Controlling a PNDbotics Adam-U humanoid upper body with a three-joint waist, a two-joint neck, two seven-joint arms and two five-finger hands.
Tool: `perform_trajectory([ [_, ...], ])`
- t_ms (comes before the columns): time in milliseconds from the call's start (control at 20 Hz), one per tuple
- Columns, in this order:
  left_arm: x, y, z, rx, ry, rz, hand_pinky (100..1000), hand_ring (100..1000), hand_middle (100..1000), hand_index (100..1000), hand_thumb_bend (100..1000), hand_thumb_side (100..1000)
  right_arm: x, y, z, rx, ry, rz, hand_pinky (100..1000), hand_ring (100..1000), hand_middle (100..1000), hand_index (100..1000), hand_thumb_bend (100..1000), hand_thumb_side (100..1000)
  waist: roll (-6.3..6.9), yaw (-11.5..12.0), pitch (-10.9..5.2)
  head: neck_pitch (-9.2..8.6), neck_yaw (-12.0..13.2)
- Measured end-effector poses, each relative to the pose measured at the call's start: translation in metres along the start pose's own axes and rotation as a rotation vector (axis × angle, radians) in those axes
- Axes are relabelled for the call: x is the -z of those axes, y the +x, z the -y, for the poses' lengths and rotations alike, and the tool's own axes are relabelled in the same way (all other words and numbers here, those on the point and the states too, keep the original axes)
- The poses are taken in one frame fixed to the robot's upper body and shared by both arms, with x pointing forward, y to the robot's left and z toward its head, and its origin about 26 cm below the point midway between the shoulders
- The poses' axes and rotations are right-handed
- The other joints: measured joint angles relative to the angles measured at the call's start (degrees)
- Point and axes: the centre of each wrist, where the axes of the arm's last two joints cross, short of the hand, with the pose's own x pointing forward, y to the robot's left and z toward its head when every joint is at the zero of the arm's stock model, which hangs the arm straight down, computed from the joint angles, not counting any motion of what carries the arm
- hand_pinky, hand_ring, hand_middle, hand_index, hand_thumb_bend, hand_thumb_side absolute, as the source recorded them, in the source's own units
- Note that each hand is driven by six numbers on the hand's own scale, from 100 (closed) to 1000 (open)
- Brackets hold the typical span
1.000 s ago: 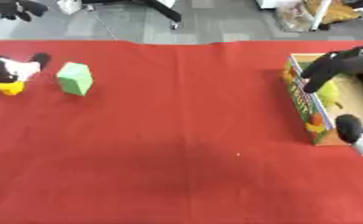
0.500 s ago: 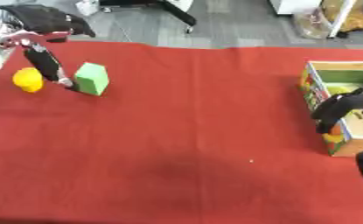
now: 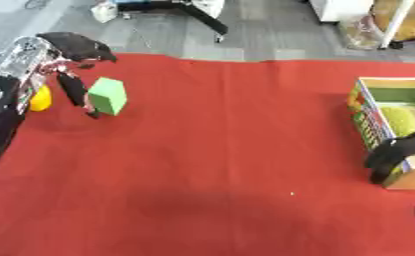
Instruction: Pick up the objects with one hand, pass them to the other hand, and then place them into the box on the other side of the table.
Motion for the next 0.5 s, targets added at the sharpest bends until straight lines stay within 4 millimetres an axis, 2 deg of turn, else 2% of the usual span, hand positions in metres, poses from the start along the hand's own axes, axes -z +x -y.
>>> perform_trajectory([
  [150,0.003,-0.005,0.008,-0.032,-0.010,-0.029,900,911,897,956,622,369,0.001,0.000,-0.001,0.001,0.004,-0.004,627,554,645,894,100,352,0.00,-0.6,0.64,-0.54,0.6],
  [500,0.009,-0.004,0.017,-0.080,0.006,-0.070,884,891,880,938,539,338,0.002,-0.002,-0.006,0.008,0.011,-0.011,622,548,637,891,100,352,-0.02,-1.4,1.58,-1.21,1.2],
])
